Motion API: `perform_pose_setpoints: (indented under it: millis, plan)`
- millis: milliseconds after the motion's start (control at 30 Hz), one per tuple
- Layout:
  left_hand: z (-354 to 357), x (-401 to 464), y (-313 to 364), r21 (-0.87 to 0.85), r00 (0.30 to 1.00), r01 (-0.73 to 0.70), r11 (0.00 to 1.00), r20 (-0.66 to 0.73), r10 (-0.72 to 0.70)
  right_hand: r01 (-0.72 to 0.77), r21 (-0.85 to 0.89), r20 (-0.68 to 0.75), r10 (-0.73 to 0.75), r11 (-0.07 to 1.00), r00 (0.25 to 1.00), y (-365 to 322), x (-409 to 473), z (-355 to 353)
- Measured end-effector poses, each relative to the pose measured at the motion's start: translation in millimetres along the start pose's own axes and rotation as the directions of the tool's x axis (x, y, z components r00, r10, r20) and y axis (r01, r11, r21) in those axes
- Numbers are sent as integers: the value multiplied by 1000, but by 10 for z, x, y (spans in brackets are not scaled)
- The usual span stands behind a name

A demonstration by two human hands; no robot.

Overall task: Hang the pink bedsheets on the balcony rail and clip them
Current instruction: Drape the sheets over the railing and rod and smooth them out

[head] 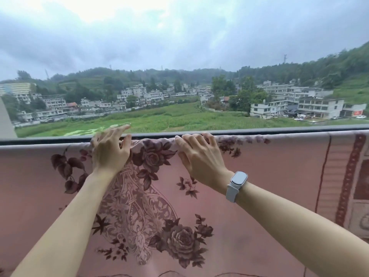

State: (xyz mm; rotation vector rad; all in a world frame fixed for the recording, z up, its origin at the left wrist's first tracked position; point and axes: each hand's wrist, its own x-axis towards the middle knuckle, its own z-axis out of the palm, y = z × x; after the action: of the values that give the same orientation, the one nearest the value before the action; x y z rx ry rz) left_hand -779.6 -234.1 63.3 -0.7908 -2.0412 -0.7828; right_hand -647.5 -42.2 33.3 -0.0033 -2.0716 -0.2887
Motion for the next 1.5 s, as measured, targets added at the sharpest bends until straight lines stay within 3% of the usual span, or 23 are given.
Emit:
perform_pose_setpoints:
  millis: [133, 233, 333, 500, 600, 700, 800, 867, 1067, 1233, 1367, 1433, 1500]
  plan:
    - [-1, -49, -264, -72, 996, -4, 997, 86, 10, -48, 57, -108, 54, 997, 993, -44, 55, 58]
    - [-18, 3, -292, -181, 998, 61, 982, 11, -60, -96, 124, -124, 111, 988, 986, -93, 62, 40]
    - [45, 62, -206, -171, 995, 62, 983, -65, -74, -119, 121, -131, 135, 985, 982, -115, 100, 22]
    - [-85, 160, -303, -143, 988, -119, 983, -119, 102, 2, 71, -51, 2, 997, 999, -543, 426, -16]
    - [-252, 137, -455, -221, 963, -250, 943, -158, 218, -17, 59, -17, 18, 998, 1000, -929, 558, 103]
    - [-362, 85, -865, -256, 935, -351, 901, -48, 351, -100, -57, -20, 99, 993, 995, -1157, 528, 303]
    - [-390, 134, -1504, -164, 947, -293, 942, 88, 310, -137, -116, -24, 135, 984, 991, -1271, 448, 352]
    - [-393, 158, -1813, -127, 956, -268, 955, 89, 280, -166, -113, -8, 166, 980, 986, -1375, 423, 326]
    - [-504, 225, -1976, -298, 937, -334, 894, 1, 350, -152, -164, 47, 162, 975, 986, -1792, 685, 431]
    - [-687, 312, -2301, -263, 958, -285, 922, -115, 264, -140, -95, -19, 139, 986, 990, -2050, 1062, 521]
    - [-754, -23, -2371, -122, 898, -368, 922, -302, 319, -81, -26, -122, 77, 996, 990, -2080, 934, 589]
    - [-609, -261, -2453, -61, 901, -391, 919, -229, 368, -46, -64, -19, 45, 997, 999, -2076, 643, 703]
    - [-479, -357, -2566, -58, 911, -410, 910, -69, 406, -89, -113, 140, 104, 990, 985, -2060, 479, 782]
